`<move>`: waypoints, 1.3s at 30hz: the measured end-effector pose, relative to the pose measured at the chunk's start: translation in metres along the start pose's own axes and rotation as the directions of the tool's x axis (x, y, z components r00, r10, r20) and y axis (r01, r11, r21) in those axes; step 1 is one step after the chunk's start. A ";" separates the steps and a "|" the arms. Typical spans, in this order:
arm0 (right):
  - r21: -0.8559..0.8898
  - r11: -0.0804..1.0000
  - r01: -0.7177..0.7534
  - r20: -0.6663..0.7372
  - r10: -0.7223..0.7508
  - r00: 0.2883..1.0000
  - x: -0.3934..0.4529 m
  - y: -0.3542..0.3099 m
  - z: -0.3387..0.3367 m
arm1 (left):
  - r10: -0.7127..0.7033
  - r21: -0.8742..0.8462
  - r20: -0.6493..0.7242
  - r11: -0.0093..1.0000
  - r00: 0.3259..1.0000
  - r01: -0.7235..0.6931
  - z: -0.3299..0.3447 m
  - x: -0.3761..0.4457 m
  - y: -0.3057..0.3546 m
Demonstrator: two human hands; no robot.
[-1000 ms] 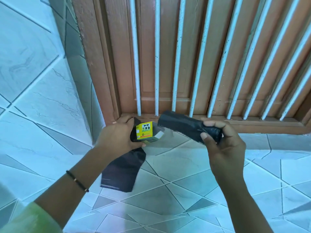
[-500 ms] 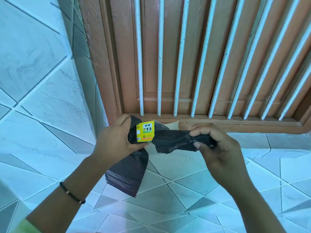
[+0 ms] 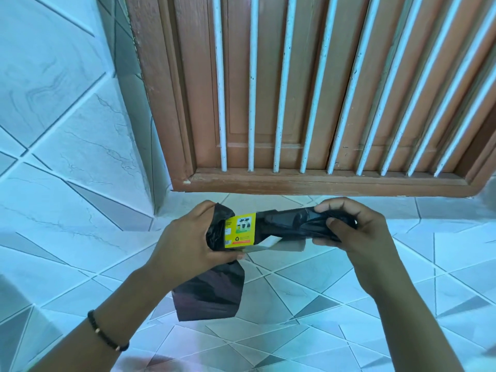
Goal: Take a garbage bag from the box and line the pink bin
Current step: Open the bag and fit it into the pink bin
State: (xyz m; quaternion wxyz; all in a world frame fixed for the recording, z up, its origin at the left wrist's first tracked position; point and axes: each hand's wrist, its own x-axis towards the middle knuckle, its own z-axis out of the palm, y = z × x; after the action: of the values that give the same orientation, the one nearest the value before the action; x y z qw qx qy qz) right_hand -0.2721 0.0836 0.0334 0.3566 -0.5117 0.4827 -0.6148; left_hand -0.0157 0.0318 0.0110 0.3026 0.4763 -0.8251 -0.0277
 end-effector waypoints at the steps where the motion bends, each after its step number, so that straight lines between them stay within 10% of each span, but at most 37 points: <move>1: -0.018 1.000 -0.006 0.010 0.006 1.000 -0.002 0.001 -0.001 | 0.013 0.008 0.013 1.000 1.000 -0.013 0.000 -0.003 0.000; 19: -0.471 0.818 0.330 0.292 -0.208 0.933 -0.012 0.009 0.035 | -0.090 -0.061 0.024 0.994 0.996 0.092 0.009 -0.010 0.013; 26: -0.041 0.998 0.056 -0.101 -0.060 0.993 -0.009 0.021 0.034 | -0.135 -0.069 -0.053 0.989 0.989 0.131 0.011 -0.009 0.013; 33: -0.337 0.929 0.155 0.174 -0.100 0.980 -0.010 0.036 0.036 | -0.090 0.059 -0.060 0.994 0.994 0.094 0.012 -0.003 0.019; 39: -0.237 0.965 0.112 0.260 -0.048 0.964 -0.013 0.028 0.035 | -0.056 0.180 -0.063 0.981 0.996 0.066 0.012 0.000 0.020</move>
State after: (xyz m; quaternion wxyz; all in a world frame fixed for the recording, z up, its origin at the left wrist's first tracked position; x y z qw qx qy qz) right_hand -0.2363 0.0797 0.0030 0.3224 -0.6456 0.4858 -0.4932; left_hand -0.0377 0.0396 0.0079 0.2804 0.5277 -0.8001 0.0523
